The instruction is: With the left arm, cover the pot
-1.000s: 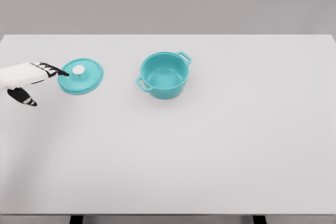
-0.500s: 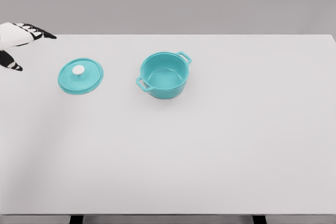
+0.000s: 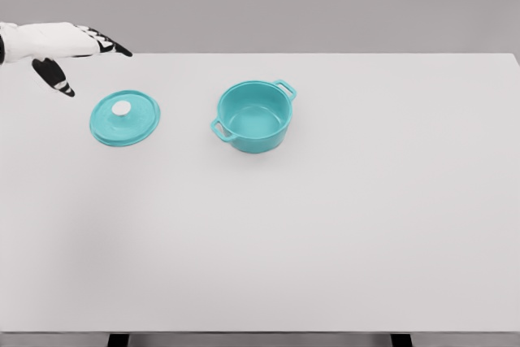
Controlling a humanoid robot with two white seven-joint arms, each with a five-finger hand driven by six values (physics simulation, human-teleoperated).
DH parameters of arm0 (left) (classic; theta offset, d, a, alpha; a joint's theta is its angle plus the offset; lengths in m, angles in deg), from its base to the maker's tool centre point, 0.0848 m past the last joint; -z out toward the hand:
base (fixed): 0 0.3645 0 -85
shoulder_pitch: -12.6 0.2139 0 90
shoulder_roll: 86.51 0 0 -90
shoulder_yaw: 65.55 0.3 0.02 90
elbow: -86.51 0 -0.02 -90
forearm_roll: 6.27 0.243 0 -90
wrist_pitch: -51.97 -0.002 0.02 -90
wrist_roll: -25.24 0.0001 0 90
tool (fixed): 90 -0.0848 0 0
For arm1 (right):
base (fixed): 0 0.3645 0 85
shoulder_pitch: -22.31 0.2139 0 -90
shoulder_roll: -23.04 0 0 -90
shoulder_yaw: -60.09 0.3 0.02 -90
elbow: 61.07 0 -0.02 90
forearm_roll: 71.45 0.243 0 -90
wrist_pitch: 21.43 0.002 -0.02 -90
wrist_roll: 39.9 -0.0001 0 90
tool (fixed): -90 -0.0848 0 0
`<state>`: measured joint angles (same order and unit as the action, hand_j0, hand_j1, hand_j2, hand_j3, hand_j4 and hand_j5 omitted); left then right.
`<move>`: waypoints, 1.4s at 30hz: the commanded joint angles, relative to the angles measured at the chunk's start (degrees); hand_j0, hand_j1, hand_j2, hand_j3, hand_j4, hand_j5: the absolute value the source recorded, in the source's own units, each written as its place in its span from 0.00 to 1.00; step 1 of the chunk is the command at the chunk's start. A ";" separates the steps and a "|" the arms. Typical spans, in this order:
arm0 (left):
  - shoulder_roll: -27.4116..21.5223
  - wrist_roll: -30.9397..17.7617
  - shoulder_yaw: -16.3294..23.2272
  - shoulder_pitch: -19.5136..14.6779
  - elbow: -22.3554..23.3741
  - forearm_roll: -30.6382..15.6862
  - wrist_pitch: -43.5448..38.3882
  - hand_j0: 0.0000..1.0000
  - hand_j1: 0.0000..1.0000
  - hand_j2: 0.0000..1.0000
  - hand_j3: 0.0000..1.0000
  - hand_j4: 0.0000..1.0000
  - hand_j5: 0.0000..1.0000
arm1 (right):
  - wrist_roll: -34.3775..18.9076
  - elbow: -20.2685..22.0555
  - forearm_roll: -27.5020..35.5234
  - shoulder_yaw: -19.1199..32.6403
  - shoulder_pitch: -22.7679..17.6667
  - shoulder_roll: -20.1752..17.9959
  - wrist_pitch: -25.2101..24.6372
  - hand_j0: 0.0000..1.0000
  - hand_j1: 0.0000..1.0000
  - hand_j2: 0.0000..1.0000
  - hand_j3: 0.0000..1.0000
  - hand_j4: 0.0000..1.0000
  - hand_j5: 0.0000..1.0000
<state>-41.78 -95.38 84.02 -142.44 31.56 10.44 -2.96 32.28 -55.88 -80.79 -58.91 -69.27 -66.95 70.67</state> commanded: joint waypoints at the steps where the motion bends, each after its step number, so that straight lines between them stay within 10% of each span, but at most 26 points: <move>1: 0.09 1.45 6.52 -0.26 -0.76 -1.15 -0.08 1.00 1.00 1.00 1.00 1.00 1.00 | -0.02 0.00 0.02 -0.01 0.00 -0.01 0.01 1.00 1.00 1.00 1.00 1.00 1.00; 22: 4.22 1.27 8.28 0.61 3.28 -0.36 -0.08 1.00 1.00 1.00 1.00 1.00 1.00 | -0.02 0.00 0.02 -0.01 0.00 -0.01 0.01 1.00 1.00 1.00 1.00 1.00 1.00; 29: 5.37 1.27 8.28 0.61 3.28 -0.36 -0.08 0.78 0.78 0.78 0.78 0.78 0.78 | -0.02 0.00 0.02 -0.01 0.00 -0.01 0.01 1.00 1.00 1.00 1.00 1.00 1.00; 42: 6.07 1.45 8.46 0.70 8.64 -0.36 -0.08 0.78 0.78 0.78 0.78 0.78 0.78 | -0.02 0.00 0.02 -0.01 0.00 -0.01 0.01 1.00 1.00 1.00 1.00 1.00 1.00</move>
<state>-36.09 -94.03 92.60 -141.74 38.71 10.33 -2.92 32.28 -55.88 -80.79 -58.91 -69.27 -66.95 70.67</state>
